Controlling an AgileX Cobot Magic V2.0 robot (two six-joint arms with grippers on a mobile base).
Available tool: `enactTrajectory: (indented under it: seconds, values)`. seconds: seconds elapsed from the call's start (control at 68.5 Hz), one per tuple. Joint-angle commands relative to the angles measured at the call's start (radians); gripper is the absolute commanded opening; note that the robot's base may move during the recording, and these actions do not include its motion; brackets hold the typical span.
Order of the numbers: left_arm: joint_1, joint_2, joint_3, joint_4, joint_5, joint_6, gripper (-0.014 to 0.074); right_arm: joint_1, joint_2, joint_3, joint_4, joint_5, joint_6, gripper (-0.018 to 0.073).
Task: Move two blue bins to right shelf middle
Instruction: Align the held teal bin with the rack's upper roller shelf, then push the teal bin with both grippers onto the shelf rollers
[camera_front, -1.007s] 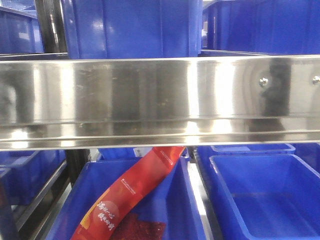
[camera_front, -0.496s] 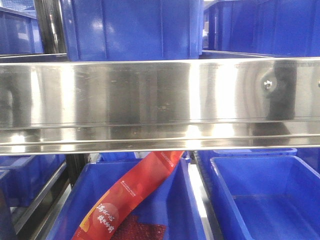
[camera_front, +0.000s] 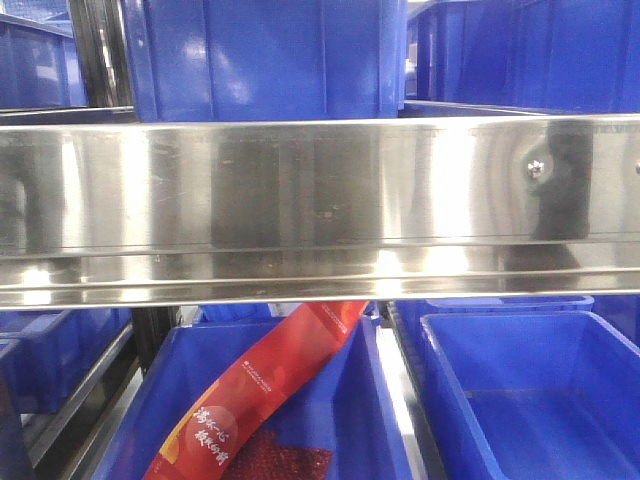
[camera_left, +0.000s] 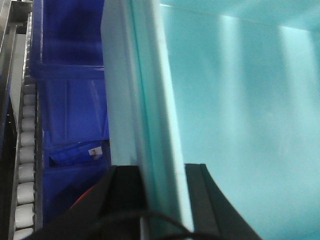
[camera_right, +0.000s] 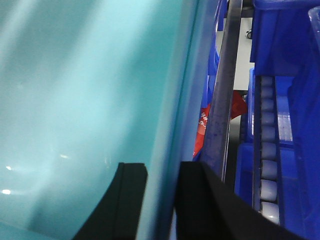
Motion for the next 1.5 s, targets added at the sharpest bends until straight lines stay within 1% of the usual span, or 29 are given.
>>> enactTrajectory:
  seconds: [0.0, 0.379, 0.452, 0.511, 0.671, 0.773, 0.89, 0.992, 1.153, 1.24, 1.299, 1.357, 1.416, 1.445, 1.459, 1.474, 1.489]
  values:
    - [-0.01, -0.014, -0.016, -0.089, -0.106, 0.008, -0.0111, 0.009, -0.011, -0.015, 0.069, -0.083, -0.015, -0.0154]
    - [-0.01, -0.014, -0.016, -0.091, -0.109, 0.008, -0.0111, 0.009, -0.011, -0.015, 0.069, -0.093, -0.015, -0.0154]
    - [-0.01, -0.014, -0.016, -0.091, -0.063, 0.01, -0.0111, 0.009, -0.011, -0.015, 0.091, -0.082, -0.015, -0.0154]
    - [-0.01, -0.014, -0.016, -0.084, 0.01, 0.017, -0.0111, 0.009, -0.006, -0.015, 0.106, -0.052, -0.015, -0.0154]
    - [-0.01, 0.007, -0.014, 0.005, 0.173, 0.025, -0.0111, 0.026, 0.048, -0.015, 0.107, 0.056, -0.015, -0.0154]
    - [-0.01, 0.032, -0.014, 0.041, 0.234, 0.025, -0.0111, 0.042, 0.096, -0.004, 0.107, 0.091, -0.015, -0.0154]
    - [-0.01, 0.06, -0.014, 0.087, 0.28, 0.025, -0.0111, 0.051, 0.146, 0.014, 0.107, 0.109, -0.015, -0.0154]
    - [-0.01, 0.089, -0.008, 0.101, 0.319, 0.025, -0.0111, 0.051, 0.182, 0.029, 0.102, 0.123, -0.015, -0.0154]
    - [-0.01, 0.117, 0.019, 0.133, 0.326, 0.025, -0.0111, 0.051, 0.219, 0.028, 0.097, 0.132, -0.015, -0.0154]
    - [-0.01, 0.127, 0.021, 0.136, 0.326, 0.027, -0.0109, 0.051, 0.223, 0.028, 0.097, 0.127, -0.015, -0.0154]
    - [-0.01, 0.13, 0.021, 0.138, 0.322, 0.026, -0.0092, 0.051, 0.223, 0.028, 0.097, 0.12, -0.015, -0.0121]
    - [-0.01, 0.133, 0.023, 0.138, 0.315, 0.026, -0.0042, 0.049, 0.223, 0.028, 0.097, 0.115, -0.015, -0.0047]
    - [-0.01, 0.135, 0.023, 0.138, 0.311, 0.026, 0.0037, 0.049, 0.223, 0.027, 0.095, 0.114, -0.015, 0.0064]
    - [-0.01, 0.137, 0.023, 0.138, 0.309, 0.026, 0.0102, 0.049, 0.223, 0.025, 0.096, 0.114, -0.015, 0.0148]
    - [-0.01, 0.137, 0.023, 0.138, 0.309, 0.026, 0.0116, 0.049, 0.223, 0.025, 0.096, 0.114, -0.015, 0.0166]
    - [-0.01, 0.137, 0.023, 0.138, 0.307, 0.026, 0.0146, 0.049, 0.223, 0.025, 0.096, 0.111, -0.015, 0.0221]
    - [-0.01, 0.137, 0.023, 0.138, 0.303, 0.026, 0.0176, 0.049, 0.223, 0.025, 0.096, 0.109, -0.015, 0.0239]
